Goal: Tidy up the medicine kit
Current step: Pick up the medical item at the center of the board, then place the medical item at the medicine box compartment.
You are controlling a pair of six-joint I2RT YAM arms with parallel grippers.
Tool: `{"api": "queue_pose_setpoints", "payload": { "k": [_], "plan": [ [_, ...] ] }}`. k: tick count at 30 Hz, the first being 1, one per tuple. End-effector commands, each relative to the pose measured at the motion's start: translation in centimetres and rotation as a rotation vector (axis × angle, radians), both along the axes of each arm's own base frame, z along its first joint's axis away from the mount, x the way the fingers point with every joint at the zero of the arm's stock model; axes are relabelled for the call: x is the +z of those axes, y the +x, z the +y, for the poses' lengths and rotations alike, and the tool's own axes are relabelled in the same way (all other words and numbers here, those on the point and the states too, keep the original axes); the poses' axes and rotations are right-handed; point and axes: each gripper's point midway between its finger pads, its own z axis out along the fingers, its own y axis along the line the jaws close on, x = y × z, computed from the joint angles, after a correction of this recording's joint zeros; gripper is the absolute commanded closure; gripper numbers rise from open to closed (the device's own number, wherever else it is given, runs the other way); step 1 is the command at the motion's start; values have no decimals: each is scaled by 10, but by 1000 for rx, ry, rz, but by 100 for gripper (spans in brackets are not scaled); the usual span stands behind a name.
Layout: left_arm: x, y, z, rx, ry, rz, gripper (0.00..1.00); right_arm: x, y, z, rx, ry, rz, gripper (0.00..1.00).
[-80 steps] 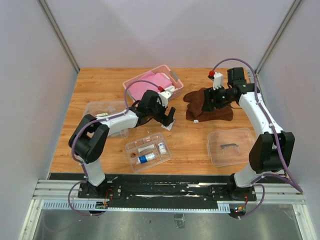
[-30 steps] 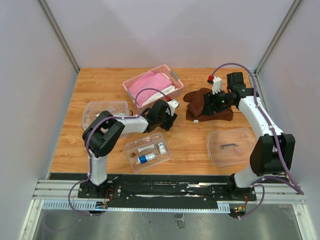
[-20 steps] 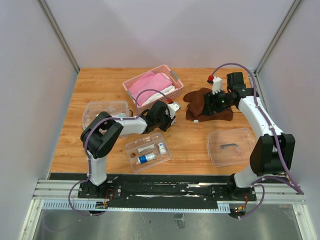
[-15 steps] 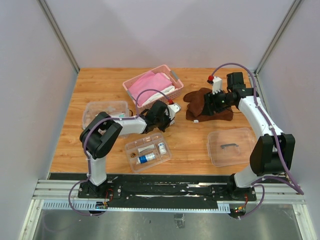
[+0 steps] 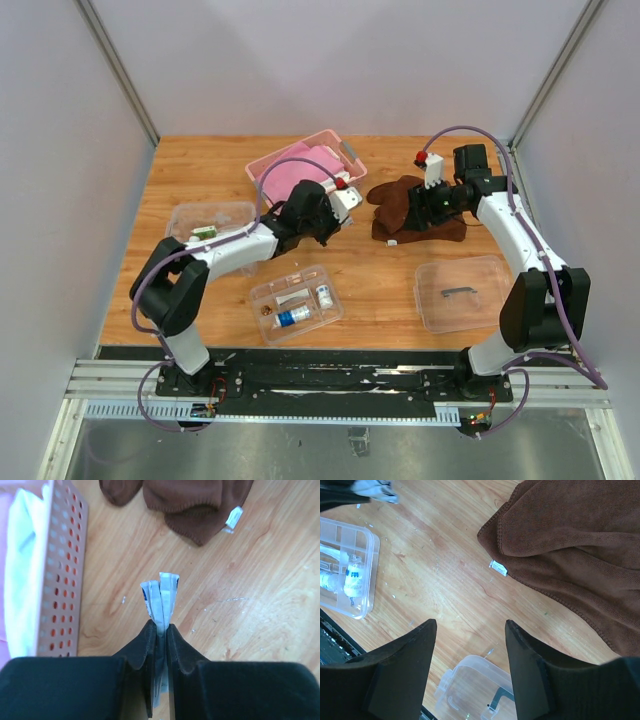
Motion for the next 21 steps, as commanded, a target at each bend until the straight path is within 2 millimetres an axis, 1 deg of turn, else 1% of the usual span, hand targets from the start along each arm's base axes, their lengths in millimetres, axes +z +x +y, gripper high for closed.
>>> {"api": "queue_pose_setpoints", "payload": {
  "k": [1,6,8,11,16,18,21],
  "plan": [
    [32,-14,5,-72,-13,-55,100,7,-2,-1,11,11,-22,41],
    [33,-48,24,-122,6,-19,100,8,-3,1,17,18,-22,41],
    [33,-64,34,-138,17,-5,100,7,-2,1,17,19,-19,41],
    [28,-87,52,-157,43,16,100,3,-2,1,18,19,-7,41],
    [10,-124,77,-193,67,60,100,-1,-2,2,25,21,14,42],
    [1,-135,85,-191,81,91,100,-3,-2,3,27,25,21,42],
    [-7,-145,92,-187,87,119,100,-3,-3,3,27,28,26,42]
  ]
}}
